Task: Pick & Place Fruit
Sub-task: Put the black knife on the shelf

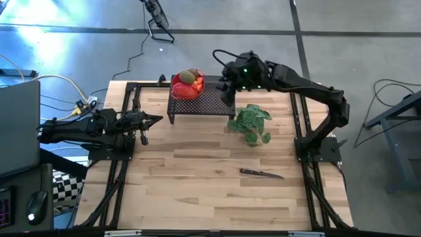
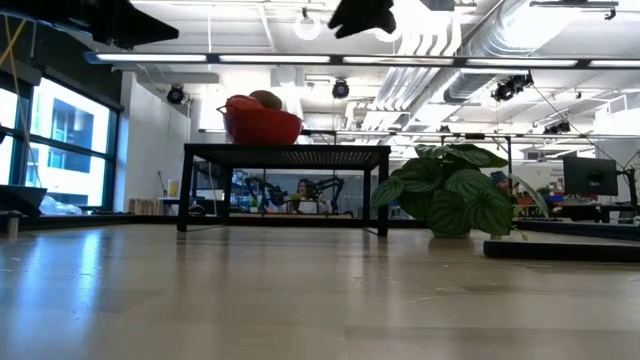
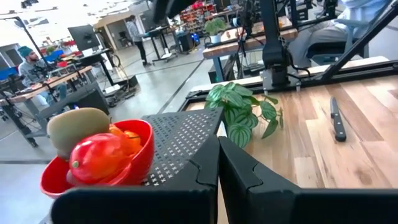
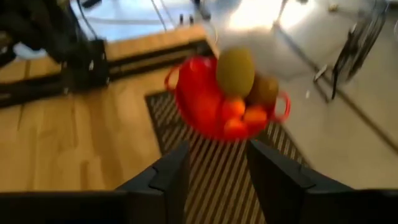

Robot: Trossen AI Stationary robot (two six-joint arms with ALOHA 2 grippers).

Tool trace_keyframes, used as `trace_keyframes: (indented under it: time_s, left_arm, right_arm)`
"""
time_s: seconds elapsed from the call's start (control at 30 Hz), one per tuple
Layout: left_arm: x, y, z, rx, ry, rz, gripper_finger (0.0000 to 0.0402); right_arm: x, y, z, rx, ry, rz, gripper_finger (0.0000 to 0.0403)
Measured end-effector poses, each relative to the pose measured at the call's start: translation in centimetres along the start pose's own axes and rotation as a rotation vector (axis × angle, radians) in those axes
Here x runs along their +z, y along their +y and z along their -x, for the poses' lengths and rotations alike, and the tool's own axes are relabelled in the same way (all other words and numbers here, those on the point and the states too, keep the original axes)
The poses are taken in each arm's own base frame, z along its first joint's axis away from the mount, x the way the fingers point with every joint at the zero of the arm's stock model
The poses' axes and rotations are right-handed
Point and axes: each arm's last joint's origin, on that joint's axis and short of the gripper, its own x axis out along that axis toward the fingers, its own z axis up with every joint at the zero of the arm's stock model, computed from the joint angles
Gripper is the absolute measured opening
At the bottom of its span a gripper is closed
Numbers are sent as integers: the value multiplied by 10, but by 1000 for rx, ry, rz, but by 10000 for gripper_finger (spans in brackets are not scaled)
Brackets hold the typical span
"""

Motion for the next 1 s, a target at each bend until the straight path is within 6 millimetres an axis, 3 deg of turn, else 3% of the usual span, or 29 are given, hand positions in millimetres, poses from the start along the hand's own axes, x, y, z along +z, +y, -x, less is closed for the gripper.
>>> trace_keyframes:
  time_s: [0.3, 0.53, 0.73, 1.0]
  left_arm:
    - [0, -1, 0, -24, -5, 0, 0]
    - [0, -1, 0, -24, -5, 0, 0]
    - [0, -1, 0, -24, -5, 6, 0]
    - [0, -1, 0, -24, -2, 35, 0]
  right_arm:
    - [-30, 13, 12, 10, 312, -25, 84]
    - [-45, 42, 23, 80, 443, 51, 12]
    - [-47, 62, 53, 22, 413, 78, 3]
    - [-65, 85, 74, -22, 403, 67, 3]
